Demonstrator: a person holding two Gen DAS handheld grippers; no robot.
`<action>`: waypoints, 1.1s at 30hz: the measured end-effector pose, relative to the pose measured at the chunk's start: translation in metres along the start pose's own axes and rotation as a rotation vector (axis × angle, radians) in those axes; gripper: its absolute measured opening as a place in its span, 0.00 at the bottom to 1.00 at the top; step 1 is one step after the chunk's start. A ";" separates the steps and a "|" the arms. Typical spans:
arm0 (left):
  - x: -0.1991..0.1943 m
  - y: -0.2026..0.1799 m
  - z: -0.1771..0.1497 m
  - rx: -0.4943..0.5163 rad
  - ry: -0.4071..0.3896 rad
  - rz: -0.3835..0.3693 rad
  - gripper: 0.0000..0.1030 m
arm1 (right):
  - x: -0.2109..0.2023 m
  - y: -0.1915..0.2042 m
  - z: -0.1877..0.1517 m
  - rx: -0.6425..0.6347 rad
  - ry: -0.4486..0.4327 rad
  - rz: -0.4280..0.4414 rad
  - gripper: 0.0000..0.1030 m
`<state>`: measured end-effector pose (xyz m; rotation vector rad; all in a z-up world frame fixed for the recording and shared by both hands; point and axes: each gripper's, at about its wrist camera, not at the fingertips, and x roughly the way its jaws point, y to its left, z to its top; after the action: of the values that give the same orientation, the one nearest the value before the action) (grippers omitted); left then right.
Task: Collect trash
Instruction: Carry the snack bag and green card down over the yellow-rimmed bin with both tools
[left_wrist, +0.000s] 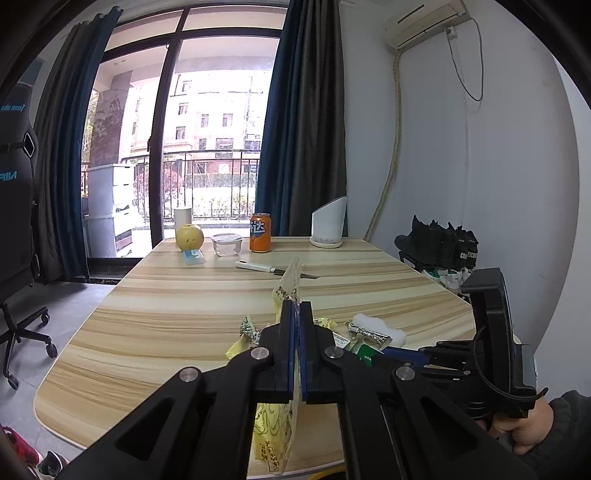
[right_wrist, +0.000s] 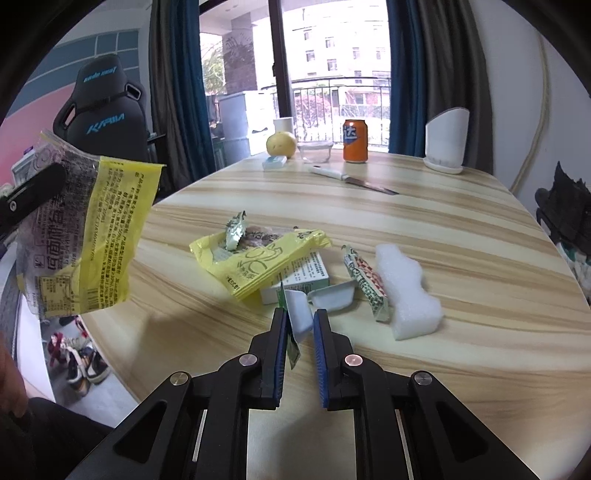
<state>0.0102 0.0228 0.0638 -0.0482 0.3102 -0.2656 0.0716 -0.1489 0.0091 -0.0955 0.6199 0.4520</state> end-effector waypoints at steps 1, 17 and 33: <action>-0.001 -0.002 0.000 0.004 -0.001 -0.001 0.00 | -0.007 -0.001 0.001 0.007 -0.014 0.000 0.13; -0.037 -0.044 -0.050 0.031 0.084 -0.073 0.00 | -0.116 0.015 -0.062 0.084 -0.142 0.036 0.13; -0.038 -0.069 -0.114 0.043 0.239 -0.129 0.00 | -0.089 0.021 -0.141 0.163 0.014 0.001 0.13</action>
<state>-0.0773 -0.0341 -0.0274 0.0059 0.5399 -0.4073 -0.0781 -0.1954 -0.0530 0.0568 0.6681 0.4003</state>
